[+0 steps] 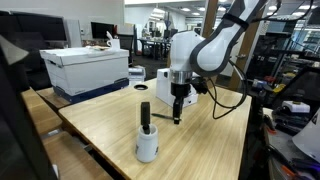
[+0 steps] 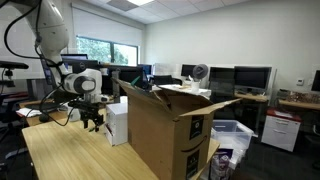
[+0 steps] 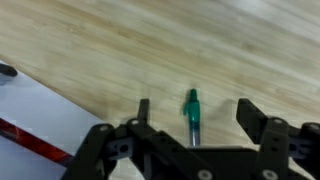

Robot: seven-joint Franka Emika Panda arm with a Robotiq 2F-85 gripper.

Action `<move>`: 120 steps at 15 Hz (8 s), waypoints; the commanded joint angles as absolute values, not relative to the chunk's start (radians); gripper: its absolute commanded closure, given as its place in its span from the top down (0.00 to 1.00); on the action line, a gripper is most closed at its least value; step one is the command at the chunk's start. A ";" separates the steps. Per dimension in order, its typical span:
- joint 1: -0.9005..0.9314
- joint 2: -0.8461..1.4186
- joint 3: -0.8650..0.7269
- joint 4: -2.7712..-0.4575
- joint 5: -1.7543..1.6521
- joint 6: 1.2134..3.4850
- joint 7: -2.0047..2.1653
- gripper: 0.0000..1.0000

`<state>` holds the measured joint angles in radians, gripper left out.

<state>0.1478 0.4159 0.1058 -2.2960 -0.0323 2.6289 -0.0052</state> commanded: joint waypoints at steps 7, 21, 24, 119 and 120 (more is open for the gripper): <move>0.144 0.406 0.101 -2.325 -0.037 2.657 0.002 0.40; 0.166 0.305 0.097 -2.416 -0.049 2.629 0.036 0.08; 0.187 0.274 0.090 -2.416 -0.070 2.544 0.066 0.08; 0.077 -0.248 0.430 -2.506 -1.422 3.067 1.856 0.04; 0.070 -0.243 0.441 -2.489 -1.479 3.059 1.915 0.04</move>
